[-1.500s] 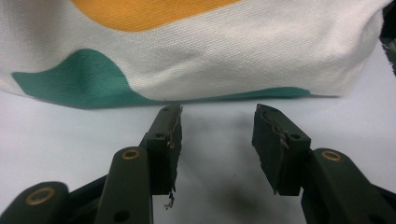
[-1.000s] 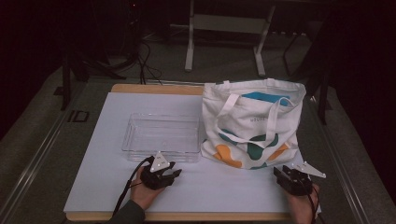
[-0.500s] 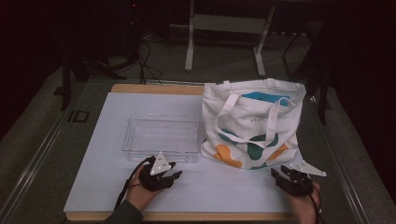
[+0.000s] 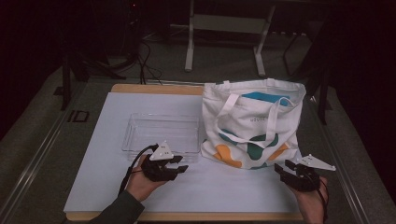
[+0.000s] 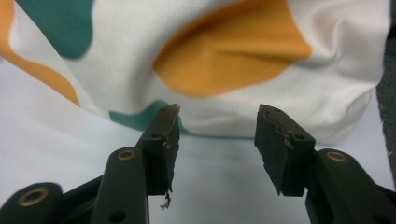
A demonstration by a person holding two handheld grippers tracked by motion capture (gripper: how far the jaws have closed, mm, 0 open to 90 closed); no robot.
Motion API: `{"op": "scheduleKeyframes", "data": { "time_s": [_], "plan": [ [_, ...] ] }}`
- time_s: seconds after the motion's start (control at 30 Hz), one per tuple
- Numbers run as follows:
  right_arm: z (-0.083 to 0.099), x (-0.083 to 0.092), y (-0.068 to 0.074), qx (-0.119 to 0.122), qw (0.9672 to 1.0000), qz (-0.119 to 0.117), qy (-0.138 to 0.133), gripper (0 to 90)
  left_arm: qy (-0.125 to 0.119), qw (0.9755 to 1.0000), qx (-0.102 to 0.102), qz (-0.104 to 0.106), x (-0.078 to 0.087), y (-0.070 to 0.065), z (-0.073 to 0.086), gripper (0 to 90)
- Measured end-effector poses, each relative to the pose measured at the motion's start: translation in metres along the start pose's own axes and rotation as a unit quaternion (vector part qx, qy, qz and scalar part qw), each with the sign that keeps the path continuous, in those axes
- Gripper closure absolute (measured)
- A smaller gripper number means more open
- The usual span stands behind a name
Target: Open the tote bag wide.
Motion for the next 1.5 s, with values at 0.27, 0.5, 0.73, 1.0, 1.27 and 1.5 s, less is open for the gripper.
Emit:
{"op": "scheduleKeyframes", "data": {
  "time_s": [0.27, 0.5, 0.73, 1.0, 1.27, 1.5],
  "plan": [
    [-0.022, 0.005, -0.005, -0.002, 0.9999, -0.005, -0.009, 44.7, -0.008, 0.9997, -0.022, -0.002, -0.006, 0.009, -0.023, 57.4],
    [-0.037, 0.002, -0.012, -0.007, 0.9999, -0.004, -0.011, 42.9, -0.012, 0.9996, -0.022, -0.011, -0.011, 0.021, -0.034, 57.4],
    [-0.047, -0.003, -0.019, -0.017, 0.9997, -0.010, -0.011, 42.6, -0.015, 0.9990, -0.036, -0.022, -0.013, 0.029, -0.044, 57.4],
    [-0.061, -0.010, -0.027, -0.029, 0.9993, -0.021, -0.014, 42.7, -0.026, 0.9985, -0.045, -0.014, -0.018, 0.038, -0.053, 55.3],
    [-0.069, -0.016, -0.036, -0.053, 0.9979, -0.033, -0.016, 42.3, -0.029, 0.9986, -0.042, -0.017, -0.025, 0.046, -0.062, 55.2],
    [-0.074, -0.022, -0.042, -0.075, 0.9962, -0.044, -0.011, 40.7, -0.020, 0.9989, -0.039, -0.018, -0.039, 0.052, -0.068, 54.5]
  ]
}}
Point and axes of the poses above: each handheld gripper's, and its own axes: x roughly backward along the jaws, z roughly out of its underside, y roughly to its left, the point moved 1 cm from there along -x, roughly forward along the jaws, and after that the axes turned 10 degrees about -y, right-handed, at the moved point
